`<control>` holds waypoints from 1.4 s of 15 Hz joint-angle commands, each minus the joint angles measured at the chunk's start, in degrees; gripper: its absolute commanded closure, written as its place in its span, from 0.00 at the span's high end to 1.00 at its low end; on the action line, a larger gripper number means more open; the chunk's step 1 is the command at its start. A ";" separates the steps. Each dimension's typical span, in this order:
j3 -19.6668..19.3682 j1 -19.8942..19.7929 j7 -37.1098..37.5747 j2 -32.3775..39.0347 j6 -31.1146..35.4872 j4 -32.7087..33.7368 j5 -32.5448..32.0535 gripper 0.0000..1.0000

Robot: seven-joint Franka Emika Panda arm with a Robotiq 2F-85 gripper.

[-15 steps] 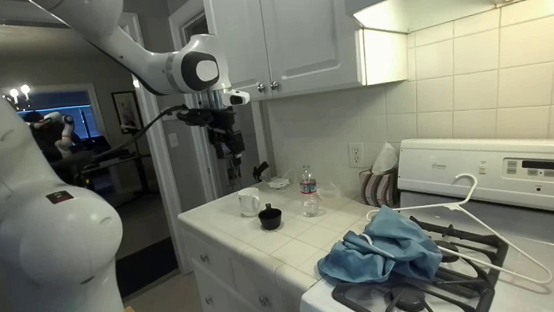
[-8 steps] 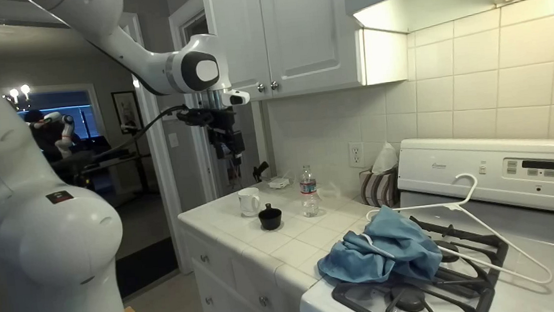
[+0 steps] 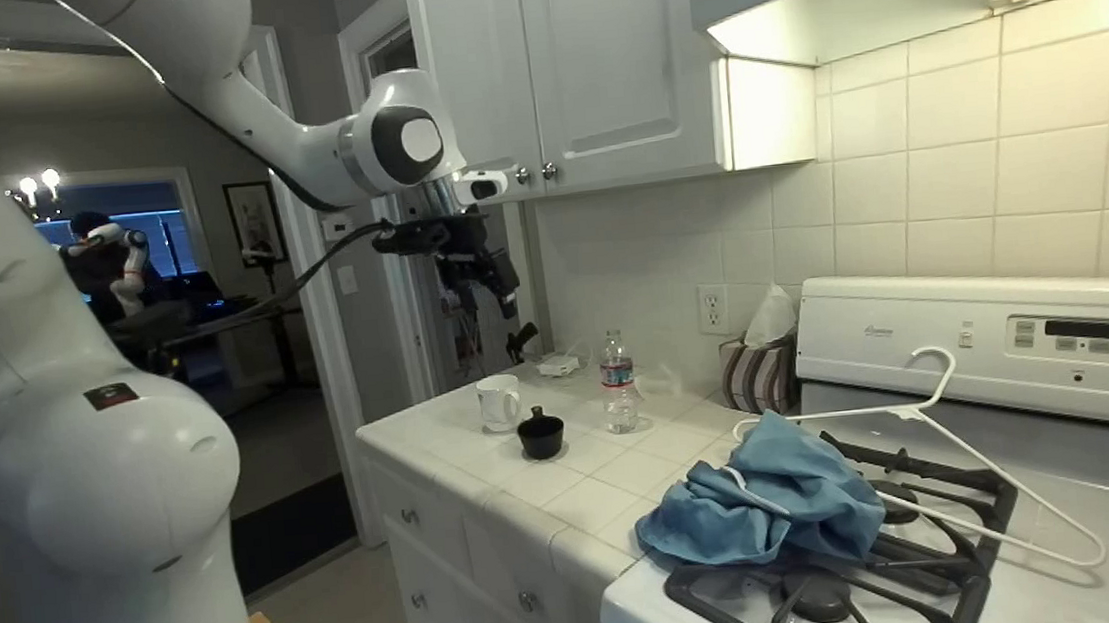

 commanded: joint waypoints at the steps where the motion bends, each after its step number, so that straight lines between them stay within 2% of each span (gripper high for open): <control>1: 2.75 -5.04 6.12 2.82 9.48 -1.39 -13.19 1.00; 3: 2.45 -6.69 7.82 4.77 14.65 -1.55 -17.31 1.00; 8: -3.52 -5.16 -0.74 11.44 27.05 0.39 -10.31 1.00; 10: -3.30 -7.12 1.84 14.07 30.09 2.17 -14.16 1.00; 14: -1.98 -10.38 10.35 17.46 31.03 5.72 -26.29 1.00; 15: -1.96 -10.12 11.90 17.63 29.82 5.95 -27.23 1.00; 16: -3.04 -9.36 7.89 15.93 30.84 3.92 -23.59 1.00; 21: -2.74 -9.38 9.67 17.09 30.80 4.73 -25.05 1.00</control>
